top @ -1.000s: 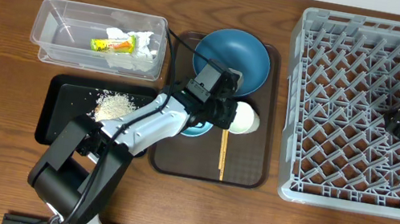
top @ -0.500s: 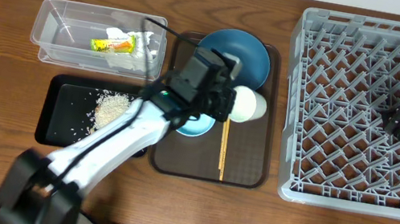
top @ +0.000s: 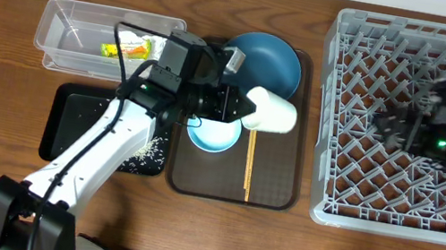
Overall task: Sort waste into correct bins and load items into the dishwasher rack
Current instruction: 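Lift the white cup toward the right gripper and grasp it there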
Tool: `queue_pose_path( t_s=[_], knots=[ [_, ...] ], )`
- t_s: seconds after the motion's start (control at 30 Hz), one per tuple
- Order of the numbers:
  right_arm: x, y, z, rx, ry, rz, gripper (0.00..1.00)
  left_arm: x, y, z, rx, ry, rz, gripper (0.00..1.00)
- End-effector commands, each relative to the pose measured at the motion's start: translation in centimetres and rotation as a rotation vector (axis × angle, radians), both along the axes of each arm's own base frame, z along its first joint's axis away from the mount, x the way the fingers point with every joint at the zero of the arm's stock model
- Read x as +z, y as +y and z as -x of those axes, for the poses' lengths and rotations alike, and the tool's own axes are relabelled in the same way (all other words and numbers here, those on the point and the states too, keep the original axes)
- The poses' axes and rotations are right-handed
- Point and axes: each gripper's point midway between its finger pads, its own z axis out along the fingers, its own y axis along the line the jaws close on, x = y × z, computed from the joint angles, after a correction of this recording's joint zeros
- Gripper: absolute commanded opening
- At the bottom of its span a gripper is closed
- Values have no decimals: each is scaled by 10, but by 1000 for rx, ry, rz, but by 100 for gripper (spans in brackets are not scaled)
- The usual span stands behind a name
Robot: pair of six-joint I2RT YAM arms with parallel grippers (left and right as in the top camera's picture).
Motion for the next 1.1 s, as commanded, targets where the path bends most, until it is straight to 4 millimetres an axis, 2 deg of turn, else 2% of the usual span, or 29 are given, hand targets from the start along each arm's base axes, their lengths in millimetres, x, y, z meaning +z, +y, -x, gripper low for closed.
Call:
queue_pose_path(
  t_s=[0.0,0.23,0.4,0.5,0.7,0.9,1.07],
  knots=[
    [4,52,14,250,-71,-86,88,14,-11,17,-109,52,110,6],
    [-4,120,51,579,-132,-149,92,12,-11,17,-108,64,111,6],
    [2,147,70,745,-220,-224,96,12,-11,18,-106,69,112,6],
    [8,155,75,809,-282,-247,98,19,-14,23,-140,76,149,6],
    [20,164,68,847,-386,-271,99,51,-21,46,-295,114,319,6],
    [45,173,73,912,-510,-382,97,52,-21,47,-295,124,323,6],
    [46,173,73,914,-514,-391,92,52,-21,47,-294,127,323,6]
  ],
)
